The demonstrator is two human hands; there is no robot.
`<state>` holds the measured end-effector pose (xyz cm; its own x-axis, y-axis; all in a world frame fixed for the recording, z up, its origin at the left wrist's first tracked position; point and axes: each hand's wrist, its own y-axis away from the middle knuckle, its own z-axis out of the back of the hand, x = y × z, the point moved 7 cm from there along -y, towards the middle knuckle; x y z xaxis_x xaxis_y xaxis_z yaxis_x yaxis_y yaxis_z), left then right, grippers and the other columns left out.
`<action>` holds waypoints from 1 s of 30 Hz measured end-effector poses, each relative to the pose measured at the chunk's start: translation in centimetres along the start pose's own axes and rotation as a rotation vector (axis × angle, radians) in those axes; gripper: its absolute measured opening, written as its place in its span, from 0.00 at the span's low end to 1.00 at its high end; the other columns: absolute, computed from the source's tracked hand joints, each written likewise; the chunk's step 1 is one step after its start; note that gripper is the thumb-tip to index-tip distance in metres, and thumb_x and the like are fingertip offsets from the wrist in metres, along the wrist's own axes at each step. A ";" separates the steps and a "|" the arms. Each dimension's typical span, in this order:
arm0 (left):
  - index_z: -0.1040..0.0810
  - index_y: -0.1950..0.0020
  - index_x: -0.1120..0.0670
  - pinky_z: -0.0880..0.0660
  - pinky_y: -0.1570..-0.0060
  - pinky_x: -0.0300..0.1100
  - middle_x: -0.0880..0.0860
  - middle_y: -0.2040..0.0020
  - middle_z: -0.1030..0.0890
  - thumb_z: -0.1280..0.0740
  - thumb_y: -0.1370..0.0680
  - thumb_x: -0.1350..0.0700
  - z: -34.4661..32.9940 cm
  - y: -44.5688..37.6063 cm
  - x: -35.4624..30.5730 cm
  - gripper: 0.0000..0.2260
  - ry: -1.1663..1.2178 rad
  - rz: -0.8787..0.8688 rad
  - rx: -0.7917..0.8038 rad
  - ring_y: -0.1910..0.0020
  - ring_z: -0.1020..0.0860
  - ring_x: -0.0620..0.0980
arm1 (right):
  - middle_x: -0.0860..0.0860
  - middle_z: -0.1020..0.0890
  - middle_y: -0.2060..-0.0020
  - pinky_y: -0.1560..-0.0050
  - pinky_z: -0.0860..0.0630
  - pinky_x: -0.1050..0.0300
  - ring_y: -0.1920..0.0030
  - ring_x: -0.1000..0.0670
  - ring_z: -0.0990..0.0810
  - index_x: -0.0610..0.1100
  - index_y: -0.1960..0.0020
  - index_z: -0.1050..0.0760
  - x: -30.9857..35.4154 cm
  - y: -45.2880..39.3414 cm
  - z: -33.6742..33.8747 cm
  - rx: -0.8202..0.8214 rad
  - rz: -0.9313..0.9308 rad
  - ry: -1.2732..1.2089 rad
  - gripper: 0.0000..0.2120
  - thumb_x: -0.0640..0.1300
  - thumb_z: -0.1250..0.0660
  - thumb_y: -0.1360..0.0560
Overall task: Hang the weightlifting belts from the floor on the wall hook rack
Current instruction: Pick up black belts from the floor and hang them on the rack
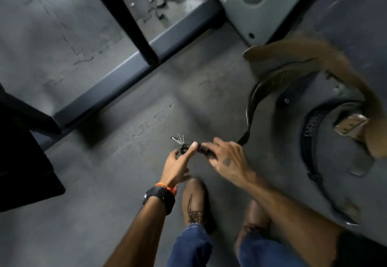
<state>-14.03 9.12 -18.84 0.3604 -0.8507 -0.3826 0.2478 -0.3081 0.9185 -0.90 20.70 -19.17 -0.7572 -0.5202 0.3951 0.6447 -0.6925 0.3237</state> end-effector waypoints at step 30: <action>0.21 0.48 0.49 0.24 0.59 0.40 0.43 0.64 0.15 0.32 0.13 0.53 -31.1 107.2 -59.7 0.04 -0.317 -1.815 0.785 0.66 0.19 0.39 | 0.50 0.11 0.61 0.67 0.14 0.56 0.61 0.51 0.13 0.44 0.48 0.12 12.0 54.0 113.4 -1.479 -0.080 -0.638 0.05 0.44 0.21 0.23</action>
<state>18.95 40.08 99.32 0.0258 0.6050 -0.7958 -0.3334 -0.7453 -0.5774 36.75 33.79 100.56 -0.3737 -0.4404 0.8163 -0.3395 -0.7541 -0.5623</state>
